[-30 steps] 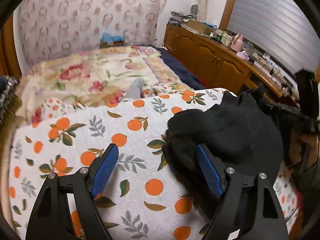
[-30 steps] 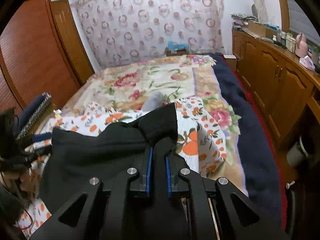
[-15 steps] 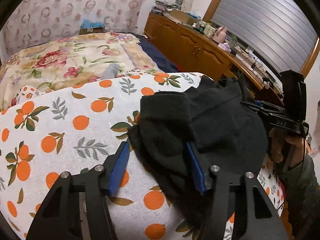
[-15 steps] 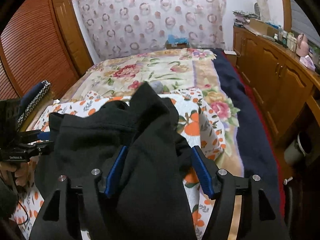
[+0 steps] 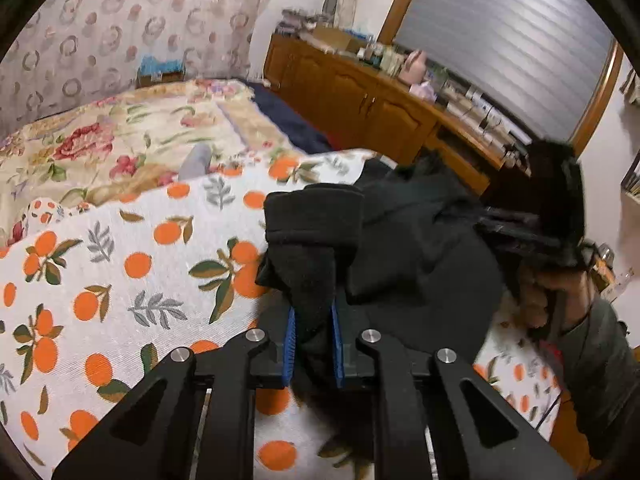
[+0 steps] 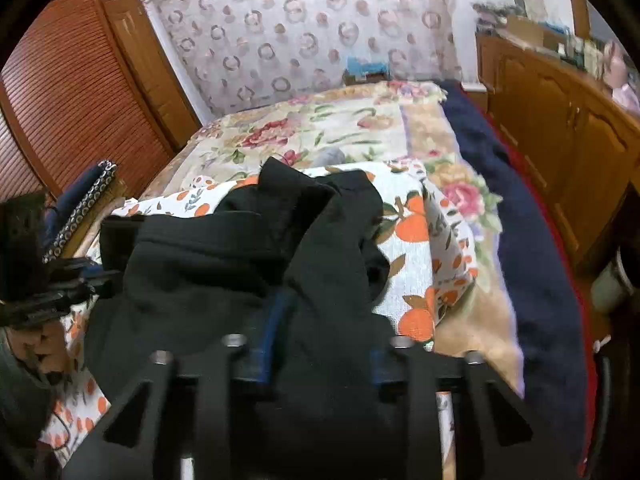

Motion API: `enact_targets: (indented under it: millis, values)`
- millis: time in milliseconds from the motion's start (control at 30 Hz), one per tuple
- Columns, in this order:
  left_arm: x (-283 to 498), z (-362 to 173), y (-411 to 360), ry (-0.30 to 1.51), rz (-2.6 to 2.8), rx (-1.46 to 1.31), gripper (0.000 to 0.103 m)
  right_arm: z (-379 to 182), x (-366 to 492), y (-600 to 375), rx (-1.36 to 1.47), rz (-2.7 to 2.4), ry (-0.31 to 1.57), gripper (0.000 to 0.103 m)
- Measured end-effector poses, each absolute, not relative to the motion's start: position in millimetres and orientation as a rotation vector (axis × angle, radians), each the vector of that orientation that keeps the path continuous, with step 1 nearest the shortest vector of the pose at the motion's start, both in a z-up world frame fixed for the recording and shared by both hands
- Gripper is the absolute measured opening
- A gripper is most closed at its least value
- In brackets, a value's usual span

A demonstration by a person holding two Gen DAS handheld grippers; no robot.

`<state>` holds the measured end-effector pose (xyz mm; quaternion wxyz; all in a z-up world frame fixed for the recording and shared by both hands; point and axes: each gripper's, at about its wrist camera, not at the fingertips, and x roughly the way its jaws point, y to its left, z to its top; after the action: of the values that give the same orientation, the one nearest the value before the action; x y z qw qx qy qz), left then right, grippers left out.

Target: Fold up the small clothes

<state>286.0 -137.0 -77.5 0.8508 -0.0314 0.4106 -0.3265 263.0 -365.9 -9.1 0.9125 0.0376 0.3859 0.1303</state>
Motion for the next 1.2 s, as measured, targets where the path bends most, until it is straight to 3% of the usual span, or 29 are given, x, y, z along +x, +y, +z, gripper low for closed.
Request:
enact_targets:
  millis: [333,633,967,1200]
  values:
    - [235.8,-5.5,-103.2,0.653,-0.702,-0.118,0.015,50.5,220.7,-338.8,-0.033,0.245,0.592,0.019]
    - [195.5,42.1,18.5,0.503,-0.515,-0.202,0.015,110.6,227.6,-239.4,-0.172,0.429,0.47,0.019]
    - [154.9,51.4,157.6,0.396,-0.224,-0.264,0.015,128.3,283.4,-68.1,-0.279,0.7,0.389,0.019]
    - [161.3,6.8,215.0,0.447,-0.081,-0.373,0.015,127.2,378.4,41.0,-0.347,0.822,0.379,0.019]
